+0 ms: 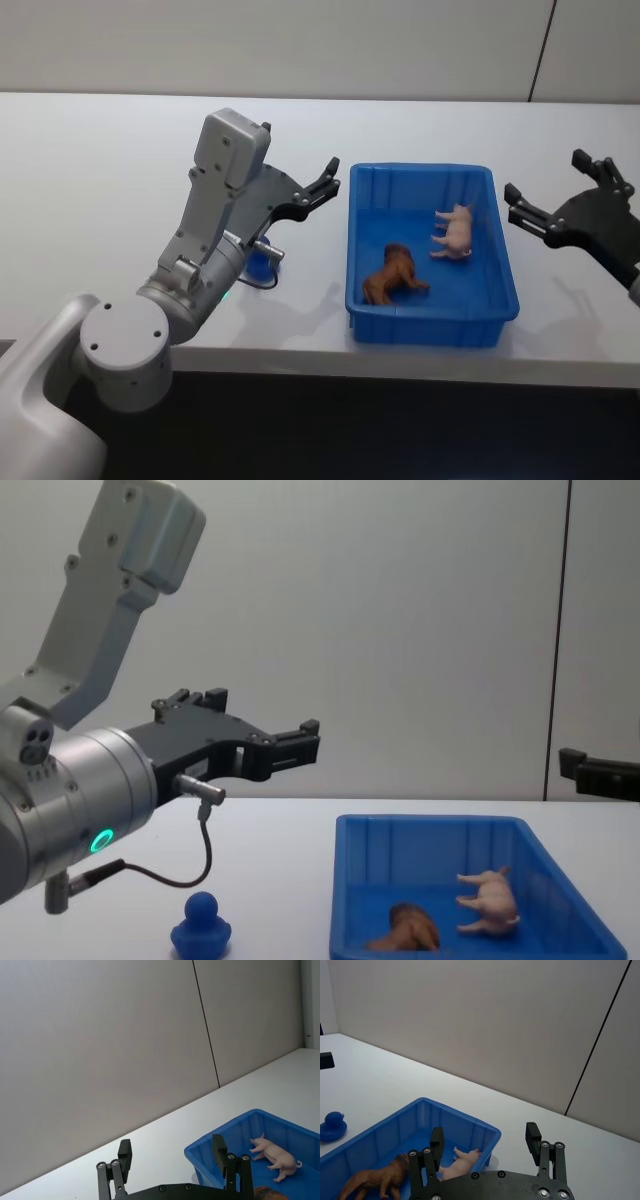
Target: Pick up the two dolls from the table and place them into the box.
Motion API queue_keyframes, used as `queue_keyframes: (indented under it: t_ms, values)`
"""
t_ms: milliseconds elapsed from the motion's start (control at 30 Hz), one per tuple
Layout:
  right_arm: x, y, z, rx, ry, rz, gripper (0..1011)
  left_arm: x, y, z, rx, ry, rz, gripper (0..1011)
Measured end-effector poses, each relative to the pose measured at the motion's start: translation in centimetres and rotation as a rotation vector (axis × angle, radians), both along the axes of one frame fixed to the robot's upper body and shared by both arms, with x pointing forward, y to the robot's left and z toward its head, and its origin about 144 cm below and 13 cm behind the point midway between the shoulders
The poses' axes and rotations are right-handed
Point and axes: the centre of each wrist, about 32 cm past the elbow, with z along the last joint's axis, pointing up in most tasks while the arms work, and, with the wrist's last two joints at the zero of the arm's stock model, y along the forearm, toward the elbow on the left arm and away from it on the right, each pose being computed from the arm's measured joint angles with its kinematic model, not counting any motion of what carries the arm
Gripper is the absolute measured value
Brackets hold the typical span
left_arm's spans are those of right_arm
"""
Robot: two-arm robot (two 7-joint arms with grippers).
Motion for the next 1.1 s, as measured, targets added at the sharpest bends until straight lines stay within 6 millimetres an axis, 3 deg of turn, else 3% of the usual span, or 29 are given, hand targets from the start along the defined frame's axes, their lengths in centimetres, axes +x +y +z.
queue_keyframes:
  t_ms: [633,1100]
  values:
    - [-0.5,-0.9,-0.2,0.002,0.001,-0.011,1001,-0.6,1.9,-0.8,0.027,0.077,0.029,1001]
    - [-0.5,-1.0,-0.2,0.002,0.001,-0.013,1001,1.0,3.8,-3.4,0.008,0.17,-0.038,1001]
